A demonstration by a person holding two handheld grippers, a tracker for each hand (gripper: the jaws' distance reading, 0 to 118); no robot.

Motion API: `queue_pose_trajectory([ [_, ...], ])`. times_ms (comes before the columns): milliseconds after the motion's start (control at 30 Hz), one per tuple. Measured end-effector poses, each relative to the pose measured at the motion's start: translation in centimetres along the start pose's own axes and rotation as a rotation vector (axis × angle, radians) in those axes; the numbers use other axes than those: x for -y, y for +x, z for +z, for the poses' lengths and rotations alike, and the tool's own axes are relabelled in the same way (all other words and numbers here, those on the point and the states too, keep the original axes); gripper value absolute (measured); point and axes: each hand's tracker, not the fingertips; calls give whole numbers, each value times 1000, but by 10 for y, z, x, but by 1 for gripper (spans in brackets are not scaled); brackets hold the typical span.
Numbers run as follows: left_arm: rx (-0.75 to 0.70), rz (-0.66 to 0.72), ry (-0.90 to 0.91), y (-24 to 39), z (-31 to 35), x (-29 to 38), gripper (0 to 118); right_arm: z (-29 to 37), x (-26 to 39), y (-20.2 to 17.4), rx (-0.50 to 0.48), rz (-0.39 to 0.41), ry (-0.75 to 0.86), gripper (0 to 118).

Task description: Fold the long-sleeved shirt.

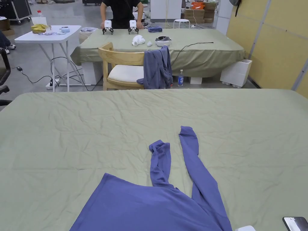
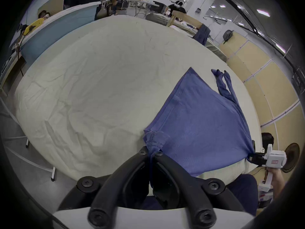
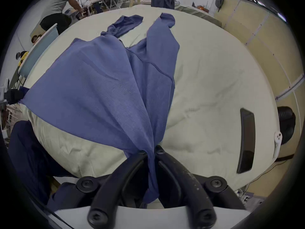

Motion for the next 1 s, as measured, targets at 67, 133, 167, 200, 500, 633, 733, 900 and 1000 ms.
queue_pose_trajectory([
  [67,-2,7,-12,-1,-4,2,1,-3,3,-2,3,-3,-2,5],
  [133,-12,0,-20,-2,-9,3,1,-5,4,-2,5,-4,-8,5],
  [167,-16,-1,-24,-3,-12,3,1,-7,4,-2,5,-10,-12,5],
  [200,-21,5,-33,-4,-14,3,1,-9,4,-2,5,-18,-15,5],
  [500,1,107,10,1,12,-7,94,33,7,17,-15,-204,58,118],
  [633,112,13,197,28,72,-11,117,91,16,25,-132,-291,260,112],
  [733,151,-60,205,55,98,-3,117,127,23,16,-110,-327,383,118],
  [900,200,-247,109,96,103,18,4,145,36,0,-172,-415,447,3],
  [1000,189,-318,57,110,93,14,2,147,42,-8,-170,-447,425,2],
])
